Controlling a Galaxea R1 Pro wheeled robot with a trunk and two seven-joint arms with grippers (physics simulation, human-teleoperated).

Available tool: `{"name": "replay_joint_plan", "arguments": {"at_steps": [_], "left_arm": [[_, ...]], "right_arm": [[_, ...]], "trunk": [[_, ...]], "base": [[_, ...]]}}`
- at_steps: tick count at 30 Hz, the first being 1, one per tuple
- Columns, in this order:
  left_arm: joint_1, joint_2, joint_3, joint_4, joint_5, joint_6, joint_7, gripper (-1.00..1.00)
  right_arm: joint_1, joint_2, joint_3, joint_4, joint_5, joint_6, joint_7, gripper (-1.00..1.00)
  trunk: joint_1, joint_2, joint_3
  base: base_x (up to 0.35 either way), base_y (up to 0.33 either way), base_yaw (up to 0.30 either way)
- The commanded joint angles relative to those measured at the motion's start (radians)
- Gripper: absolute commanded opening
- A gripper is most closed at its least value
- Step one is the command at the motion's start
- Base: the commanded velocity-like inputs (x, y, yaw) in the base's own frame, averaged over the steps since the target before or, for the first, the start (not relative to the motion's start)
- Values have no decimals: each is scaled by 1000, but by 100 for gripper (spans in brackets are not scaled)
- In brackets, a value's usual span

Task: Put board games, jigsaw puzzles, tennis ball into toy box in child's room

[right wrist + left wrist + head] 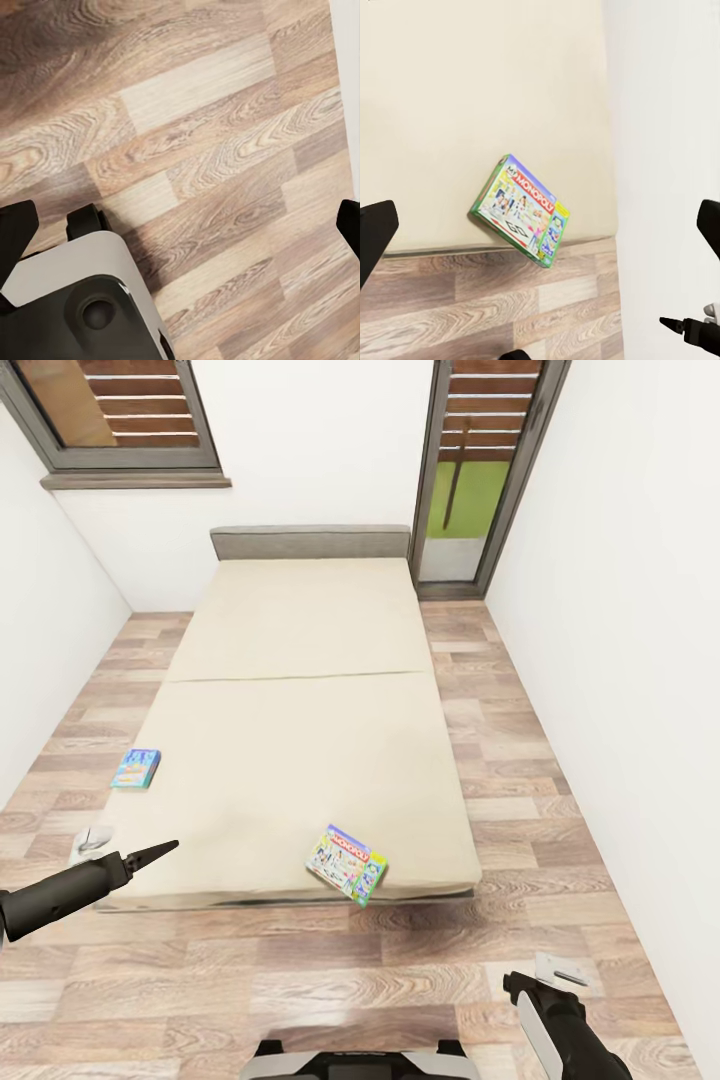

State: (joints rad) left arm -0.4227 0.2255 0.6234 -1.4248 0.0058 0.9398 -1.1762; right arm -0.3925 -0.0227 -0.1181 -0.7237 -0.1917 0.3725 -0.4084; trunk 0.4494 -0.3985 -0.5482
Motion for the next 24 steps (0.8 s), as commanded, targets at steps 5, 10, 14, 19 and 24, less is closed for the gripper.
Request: {"name": "replay_joint_plan", "arguments": {"at_steps": [5,10,14,19,24], "left_arm": [[-1,0,1,0,0,10,-3,100],[-1,-1,1,0,0,10,-3,100],[-1,0,1,0,0,10,-3,100],[-1,0,1,0,0,10,-3,100],[-1,0,1,0,0,10,-3,100]], "right_arm": [[0,0,1,-2,-9,3,-6,100],[0,0,1,-2,-9,3,-6,100],[0,0,1,-2,-9,3,-6,100],[0,0,1,-2,-9,2,-6,100],[0,0,1,-2,-9,1,-6,100]], "trunk": [[1,-2,7],[1,-2,15],[1,-2,22],[1,-2,30],[1,-2,38]], "base": [[0,0,0],[0,0,0],[0,0,0],[0,0,0],[0,0,0]]}}
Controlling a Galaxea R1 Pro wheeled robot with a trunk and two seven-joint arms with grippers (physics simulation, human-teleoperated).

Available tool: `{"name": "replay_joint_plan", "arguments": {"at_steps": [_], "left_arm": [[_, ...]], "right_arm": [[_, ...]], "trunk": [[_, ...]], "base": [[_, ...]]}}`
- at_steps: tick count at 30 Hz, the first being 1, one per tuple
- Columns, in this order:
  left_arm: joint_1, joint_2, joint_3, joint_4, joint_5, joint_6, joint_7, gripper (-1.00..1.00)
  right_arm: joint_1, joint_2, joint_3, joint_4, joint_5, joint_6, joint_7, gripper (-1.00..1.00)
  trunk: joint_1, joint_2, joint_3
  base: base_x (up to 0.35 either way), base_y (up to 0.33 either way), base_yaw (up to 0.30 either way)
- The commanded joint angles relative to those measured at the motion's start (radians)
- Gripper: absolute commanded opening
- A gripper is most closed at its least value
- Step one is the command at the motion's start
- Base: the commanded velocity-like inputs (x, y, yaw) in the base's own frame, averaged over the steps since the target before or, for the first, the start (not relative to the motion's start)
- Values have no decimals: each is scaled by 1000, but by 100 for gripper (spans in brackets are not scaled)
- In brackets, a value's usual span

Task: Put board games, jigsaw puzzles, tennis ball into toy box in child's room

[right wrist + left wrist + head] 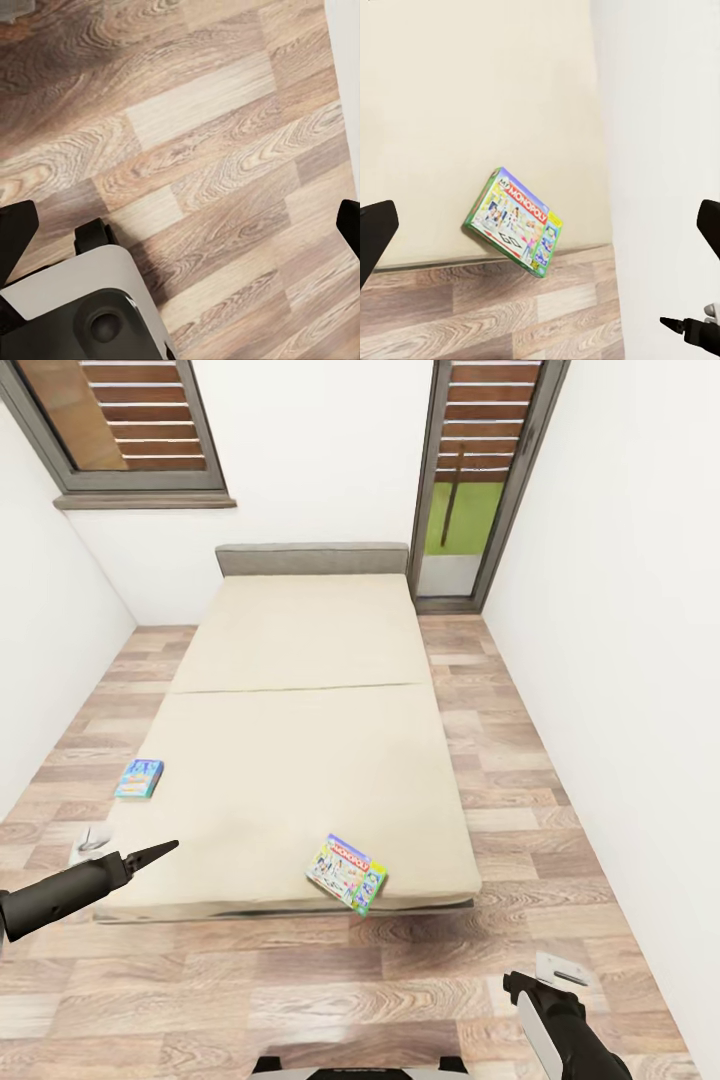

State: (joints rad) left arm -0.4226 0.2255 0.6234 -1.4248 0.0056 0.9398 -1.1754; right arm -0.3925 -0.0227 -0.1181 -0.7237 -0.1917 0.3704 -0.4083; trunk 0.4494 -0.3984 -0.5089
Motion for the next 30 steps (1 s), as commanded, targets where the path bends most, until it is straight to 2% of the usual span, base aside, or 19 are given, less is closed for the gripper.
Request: {"name": "replay_joint_plan", "arguments": {"at_steps": [1,30], "left_arm": [[-1,0,1,0,0,10,-3,100],[-1,0,1,0,1,10,-3,100]], "right_arm": [[0,0,1,-2,-9,4,-6,100],[0,-1,1,-1,-9,2,-6,100]], "trunk": [[1,-2,0],[1,-2,48]], "base": [[0,0,0],[0,0,0]]}}
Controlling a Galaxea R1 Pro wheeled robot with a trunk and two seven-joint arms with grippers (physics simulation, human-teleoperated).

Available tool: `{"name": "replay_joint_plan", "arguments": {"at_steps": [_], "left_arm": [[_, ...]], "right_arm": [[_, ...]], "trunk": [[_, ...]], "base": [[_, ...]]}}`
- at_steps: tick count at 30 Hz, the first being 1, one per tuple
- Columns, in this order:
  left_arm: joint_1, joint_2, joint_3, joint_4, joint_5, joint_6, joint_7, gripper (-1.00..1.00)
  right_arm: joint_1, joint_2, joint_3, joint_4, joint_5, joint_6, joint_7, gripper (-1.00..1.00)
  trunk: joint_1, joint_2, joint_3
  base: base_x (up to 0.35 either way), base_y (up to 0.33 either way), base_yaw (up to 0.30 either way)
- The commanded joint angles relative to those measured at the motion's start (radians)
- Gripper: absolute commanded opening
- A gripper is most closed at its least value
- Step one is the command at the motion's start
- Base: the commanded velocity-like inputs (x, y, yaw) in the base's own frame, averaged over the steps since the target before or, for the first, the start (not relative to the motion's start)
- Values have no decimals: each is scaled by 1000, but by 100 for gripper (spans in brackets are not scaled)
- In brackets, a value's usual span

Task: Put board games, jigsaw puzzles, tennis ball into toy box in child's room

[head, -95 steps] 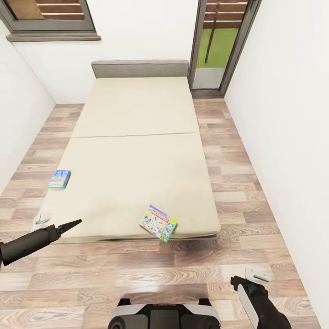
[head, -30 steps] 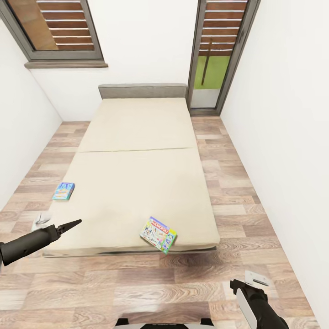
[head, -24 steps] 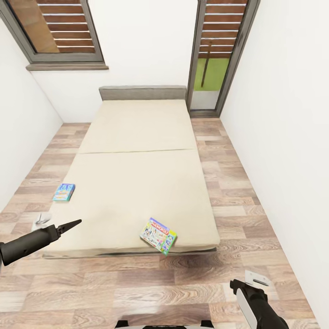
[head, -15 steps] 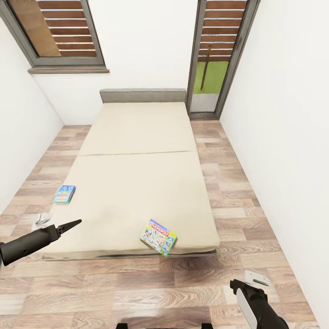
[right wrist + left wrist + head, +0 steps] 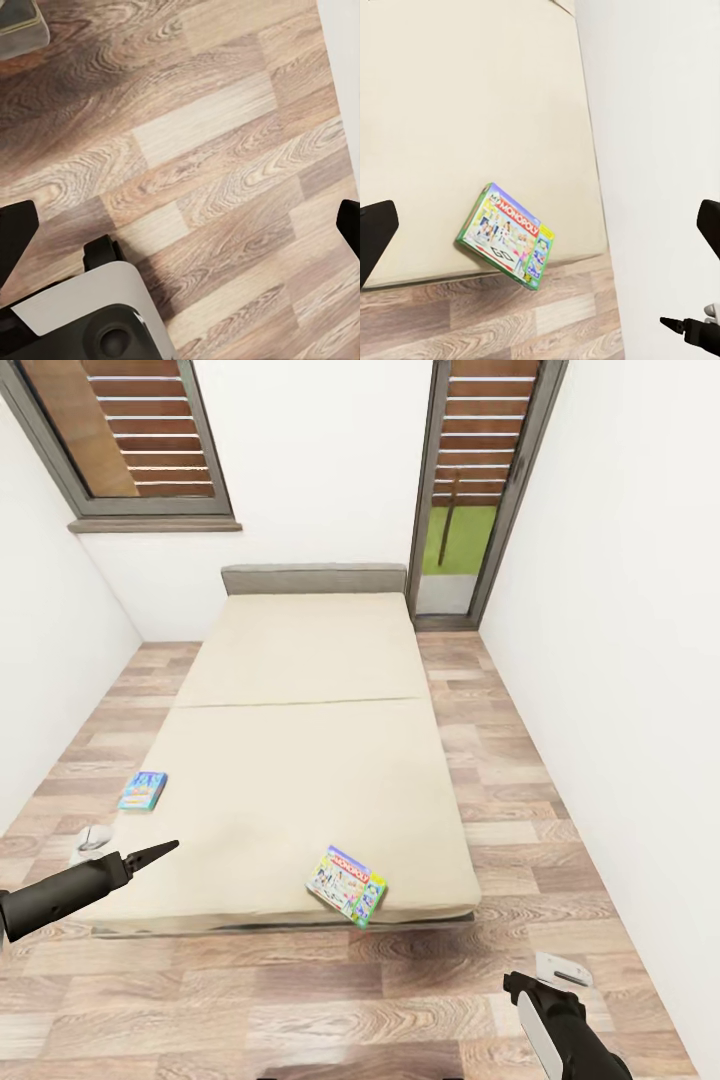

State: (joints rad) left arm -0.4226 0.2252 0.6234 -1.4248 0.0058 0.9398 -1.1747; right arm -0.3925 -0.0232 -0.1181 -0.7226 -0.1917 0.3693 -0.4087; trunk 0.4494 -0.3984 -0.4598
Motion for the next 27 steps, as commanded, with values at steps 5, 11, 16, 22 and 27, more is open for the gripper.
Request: {"name": "replay_joint_plan", "arguments": {"at_steps": [5,11,16,22,27], "left_arm": [[-1,0,1,0,0,10,-3,100],[-1,0,1,0,0,10,-3,100],[-1,0,1,0,0,10,-3,100],[-1,0,1,0,0,10,-3,100],[-1,0,1,0,0,10,-3,100]], "right_arm": [[0,0,2,-2,-9,3,-6,100],[0,0,2,-2,-9,3,-6,100],[0,0,2,-2,-9,3,-6,100],[0,0,2,-2,-9,3,-6,100],[0,0,2,-2,-9,3,-6,100]], "trunk": [[1,-2,7],[1,-2,17],[1,-2,25],[1,-2,35],[1,-2,43]], "base": [[0,0,0],[0,0,0],[0,0,0],[0,0,0],[0,0,0]]}}
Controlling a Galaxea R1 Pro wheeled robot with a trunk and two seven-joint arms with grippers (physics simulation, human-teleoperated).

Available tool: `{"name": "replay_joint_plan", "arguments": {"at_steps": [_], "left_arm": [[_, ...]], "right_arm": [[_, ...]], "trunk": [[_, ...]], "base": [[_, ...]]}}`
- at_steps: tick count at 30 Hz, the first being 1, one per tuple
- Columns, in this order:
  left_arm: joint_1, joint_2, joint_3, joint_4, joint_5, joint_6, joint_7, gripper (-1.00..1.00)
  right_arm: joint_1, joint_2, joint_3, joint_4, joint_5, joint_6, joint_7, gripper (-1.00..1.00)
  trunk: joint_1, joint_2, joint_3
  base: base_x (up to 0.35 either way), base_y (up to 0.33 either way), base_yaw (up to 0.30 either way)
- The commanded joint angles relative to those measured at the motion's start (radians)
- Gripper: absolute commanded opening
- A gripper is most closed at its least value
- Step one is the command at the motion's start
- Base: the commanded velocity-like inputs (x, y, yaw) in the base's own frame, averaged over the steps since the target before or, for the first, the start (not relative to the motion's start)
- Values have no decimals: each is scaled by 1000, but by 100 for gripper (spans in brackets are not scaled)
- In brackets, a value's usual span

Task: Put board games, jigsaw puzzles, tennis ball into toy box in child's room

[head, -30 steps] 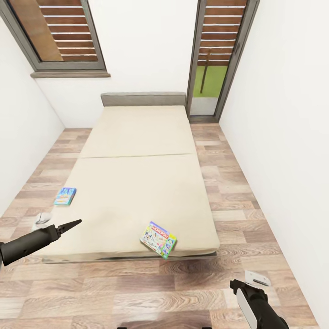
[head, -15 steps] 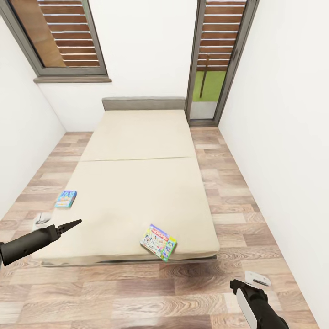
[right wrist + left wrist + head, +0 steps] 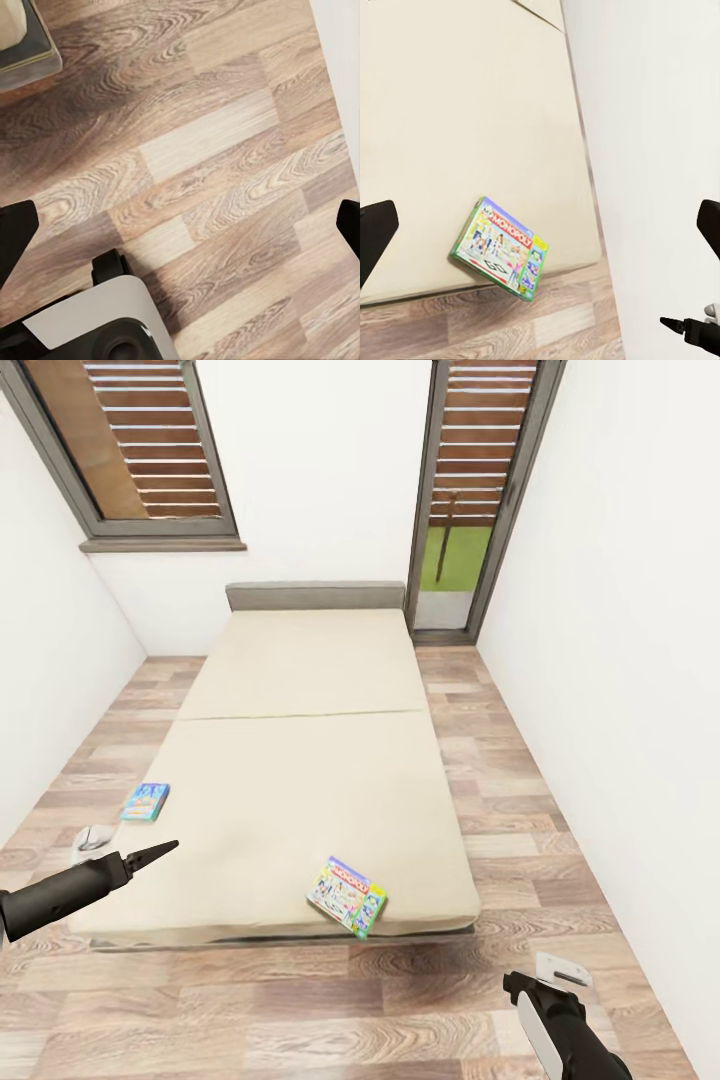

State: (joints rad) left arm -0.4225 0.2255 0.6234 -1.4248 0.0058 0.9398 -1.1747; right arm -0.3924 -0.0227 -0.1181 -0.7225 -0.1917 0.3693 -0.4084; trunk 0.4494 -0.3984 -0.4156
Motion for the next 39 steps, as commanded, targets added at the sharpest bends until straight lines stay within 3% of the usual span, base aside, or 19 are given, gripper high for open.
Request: {"name": "replay_joint_plan", "arguments": {"at_steps": [1,39], "left_arm": [[-1,0,1,0,0,10,-3,100],[-1,0,1,0,0,10,-3,100]], "right_arm": [[0,0,2,-2,-9,3,-6,100],[0,0,2,-2,-9,3,-6,100]], "trunk": [[1,-2,0],[1,-2,62]], "base": [[0,0,0],[-8,1,0]]}}
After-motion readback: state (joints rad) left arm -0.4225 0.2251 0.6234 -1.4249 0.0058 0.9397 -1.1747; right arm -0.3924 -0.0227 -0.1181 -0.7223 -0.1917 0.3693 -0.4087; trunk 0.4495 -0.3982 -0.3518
